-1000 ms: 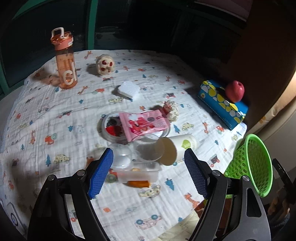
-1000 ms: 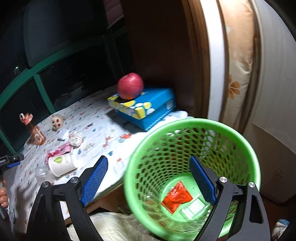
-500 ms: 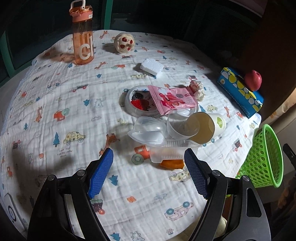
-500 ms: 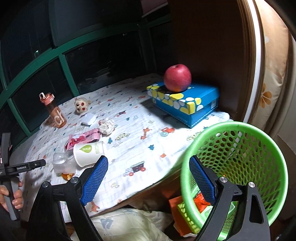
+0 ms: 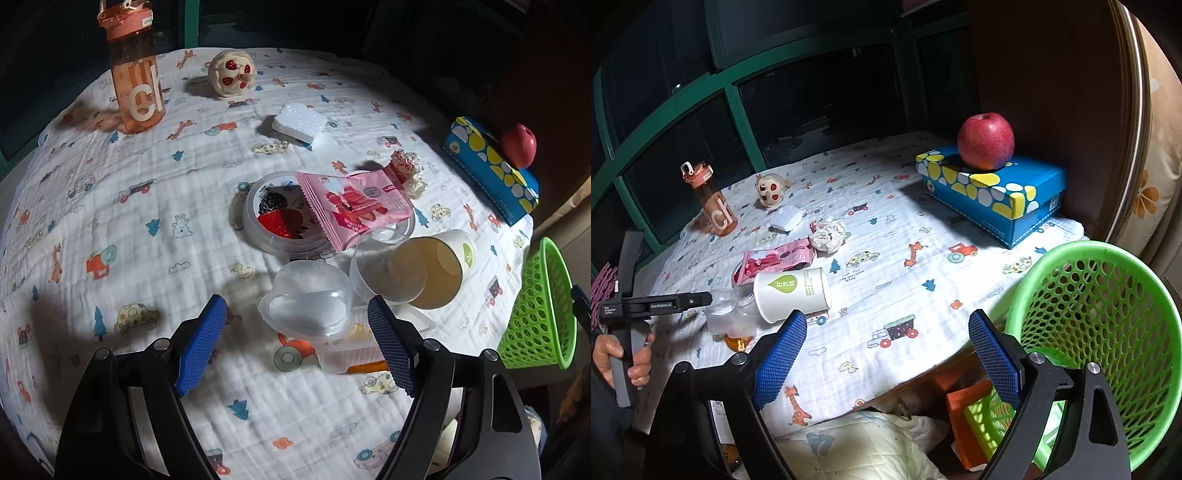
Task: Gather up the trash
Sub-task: 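Move both tools back over the remaining trash on the bed, then grasp the clear plastic dome lid with the left tool, then grasp the orange pastry with the right tool while the left tool holds the dome lid, then drop the pastry into the green basket with the right tool while the left tool carries the lid, then open the left tool over the green basket to drop the dome lid, then move both tools back to the bed, left tool toward the clear tray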
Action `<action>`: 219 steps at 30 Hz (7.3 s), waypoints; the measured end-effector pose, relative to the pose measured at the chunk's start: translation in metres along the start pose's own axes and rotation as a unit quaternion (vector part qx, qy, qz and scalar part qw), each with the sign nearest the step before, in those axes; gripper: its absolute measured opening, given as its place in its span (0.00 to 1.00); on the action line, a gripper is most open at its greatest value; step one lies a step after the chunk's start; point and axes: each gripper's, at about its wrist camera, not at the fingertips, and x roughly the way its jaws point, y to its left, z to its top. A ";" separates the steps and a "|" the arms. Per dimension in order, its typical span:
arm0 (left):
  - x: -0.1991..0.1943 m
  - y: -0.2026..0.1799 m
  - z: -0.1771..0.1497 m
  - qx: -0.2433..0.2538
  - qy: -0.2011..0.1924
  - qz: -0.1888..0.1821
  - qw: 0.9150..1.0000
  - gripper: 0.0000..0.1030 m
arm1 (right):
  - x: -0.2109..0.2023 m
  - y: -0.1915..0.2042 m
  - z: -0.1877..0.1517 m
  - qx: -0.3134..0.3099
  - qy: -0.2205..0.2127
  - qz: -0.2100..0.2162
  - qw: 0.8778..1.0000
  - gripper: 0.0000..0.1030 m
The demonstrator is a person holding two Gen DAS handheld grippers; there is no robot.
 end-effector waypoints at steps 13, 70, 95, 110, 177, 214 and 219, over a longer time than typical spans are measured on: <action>0.028 -0.003 0.009 0.041 0.029 -0.012 0.999 0.70 | 0.020 0.023 -0.003 -0.019 0.022 0.018 0.999 0.84; -0.029 0.067 -0.005 -0.063 -0.042 -0.046 0.996 0.54 | 0.131 0.183 -0.051 -0.115 0.150 0.151 0.970 0.32; -0.058 -0.037 0.009 0.018 -0.068 -0.104 0.992 0.54 | 0.027 0.074 -0.031 -0.037 0.066 0.121 0.990 0.31; -0.054 -0.166 0.026 0.105 -0.058 -0.174 0.977 0.54 | -0.048 -0.093 -0.013 0.075 -0.016 -0.039 0.996 0.31; -0.009 -0.358 -0.022 0.235 0.025 -0.243 0.941 0.71 | -0.129 -0.211 -0.049 0.202 -0.081 -0.117 0.969 0.66; -0.012 -0.044 -0.020 -0.033 -0.011 -0.026 0.999 0.85 | -0.036 -0.037 0.003 0.066 -0.028 0.040 0.997 0.71; 0.006 -0.044 -0.026 -0.042 0.006 -0.021 0.999 0.90 | -0.027 -0.033 0.000 0.064 -0.015 0.048 0.997 0.71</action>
